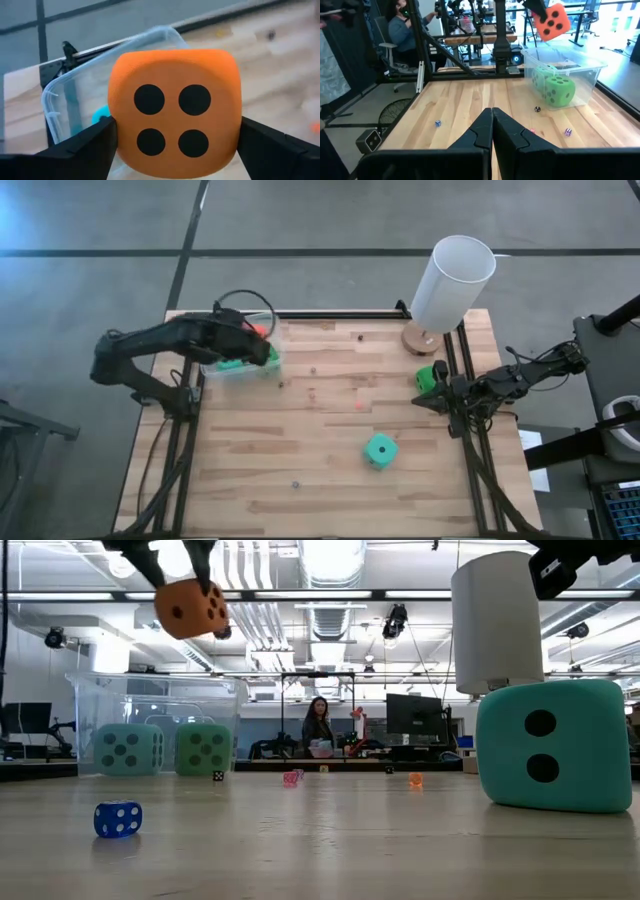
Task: Pick & Place Dice
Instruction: Put the orange large dice into the transparent bin
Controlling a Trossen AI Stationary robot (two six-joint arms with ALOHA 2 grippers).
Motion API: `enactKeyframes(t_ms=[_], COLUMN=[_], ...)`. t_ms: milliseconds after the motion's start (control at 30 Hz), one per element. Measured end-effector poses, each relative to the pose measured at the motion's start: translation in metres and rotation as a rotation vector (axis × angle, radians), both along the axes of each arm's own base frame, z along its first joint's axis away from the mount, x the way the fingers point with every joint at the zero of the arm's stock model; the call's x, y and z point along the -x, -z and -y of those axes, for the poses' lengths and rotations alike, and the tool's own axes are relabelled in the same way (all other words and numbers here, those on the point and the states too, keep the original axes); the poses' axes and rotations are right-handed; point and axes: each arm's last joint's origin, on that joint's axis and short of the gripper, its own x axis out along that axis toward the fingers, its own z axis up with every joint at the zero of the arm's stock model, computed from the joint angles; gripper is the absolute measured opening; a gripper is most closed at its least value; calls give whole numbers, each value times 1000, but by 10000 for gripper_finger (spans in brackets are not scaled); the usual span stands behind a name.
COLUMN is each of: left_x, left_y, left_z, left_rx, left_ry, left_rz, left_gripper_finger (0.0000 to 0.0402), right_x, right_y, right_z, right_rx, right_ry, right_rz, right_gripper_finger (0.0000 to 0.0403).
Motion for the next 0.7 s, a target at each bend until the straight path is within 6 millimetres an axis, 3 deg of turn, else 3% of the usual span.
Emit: enactKeyframes(t_ms=[133, 333, 700], left_x=[18, 31, 38], left_y=[6, 35, 64], left_z=[-13, -33, -47], left_rx=[5, 46, 84], left_ry=[-110, -285, -399], left_rz=[20, -35, -97], left_gripper_finger=[361, 360, 389], right_x=[0, 0, 0], right_y=[0, 0, 0], right_z=[0, 0, 0], right_rx=[0, 0, 0], right_ry=[0, 0, 0], right_rz=[0, 0, 0], right_gripper_finger=[8, 8, 8])
